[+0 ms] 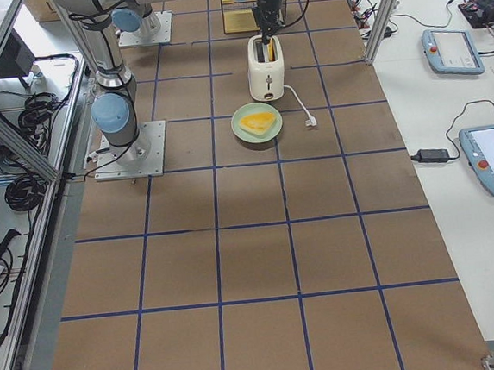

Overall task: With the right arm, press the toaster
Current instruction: 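Move the right gripper down toward the toaster's side lever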

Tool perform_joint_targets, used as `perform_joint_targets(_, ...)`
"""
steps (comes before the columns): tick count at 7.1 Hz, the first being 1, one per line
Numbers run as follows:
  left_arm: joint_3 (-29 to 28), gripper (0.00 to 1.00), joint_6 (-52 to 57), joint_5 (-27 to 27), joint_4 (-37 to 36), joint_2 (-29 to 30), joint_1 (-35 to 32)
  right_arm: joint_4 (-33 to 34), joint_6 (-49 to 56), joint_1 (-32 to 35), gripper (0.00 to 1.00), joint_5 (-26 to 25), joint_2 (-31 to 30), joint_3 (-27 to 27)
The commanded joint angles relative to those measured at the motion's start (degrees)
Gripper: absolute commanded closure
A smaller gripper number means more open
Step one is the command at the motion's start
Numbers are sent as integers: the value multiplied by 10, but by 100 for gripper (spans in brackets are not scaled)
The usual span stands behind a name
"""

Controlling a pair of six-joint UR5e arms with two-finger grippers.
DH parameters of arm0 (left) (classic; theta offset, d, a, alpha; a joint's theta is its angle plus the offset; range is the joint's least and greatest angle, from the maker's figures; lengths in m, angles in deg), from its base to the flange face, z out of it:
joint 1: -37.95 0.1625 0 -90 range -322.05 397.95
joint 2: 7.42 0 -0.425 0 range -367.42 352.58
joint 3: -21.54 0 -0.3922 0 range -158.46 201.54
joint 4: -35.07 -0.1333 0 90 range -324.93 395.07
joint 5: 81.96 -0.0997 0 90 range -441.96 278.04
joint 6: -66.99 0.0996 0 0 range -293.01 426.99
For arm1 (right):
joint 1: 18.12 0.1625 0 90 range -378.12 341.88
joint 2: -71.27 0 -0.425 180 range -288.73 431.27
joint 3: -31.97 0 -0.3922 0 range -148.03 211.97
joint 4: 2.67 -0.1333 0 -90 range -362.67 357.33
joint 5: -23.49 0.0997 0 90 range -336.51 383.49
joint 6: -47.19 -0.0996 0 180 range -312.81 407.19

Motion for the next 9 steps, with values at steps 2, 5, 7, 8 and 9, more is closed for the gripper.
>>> perform_joint_targets(2,0,0,0,0,0,0,0,75,288,5,89,7,13,-52)
perform_joint_targets(5,0,0,0,0,0,0,0,246,444,8,88,20,7,-189)
perform_joint_targets(7,0,0,0,0,0,0,0,307,495,8,87,19,13,-221)
perform_joint_targets(8,0,0,0,0,0,0,0,310,520,8,87,18,13,-222)
perform_joint_targets(9,0,0,0,0,0,0,0,312,531,8,86,17,14,-223)
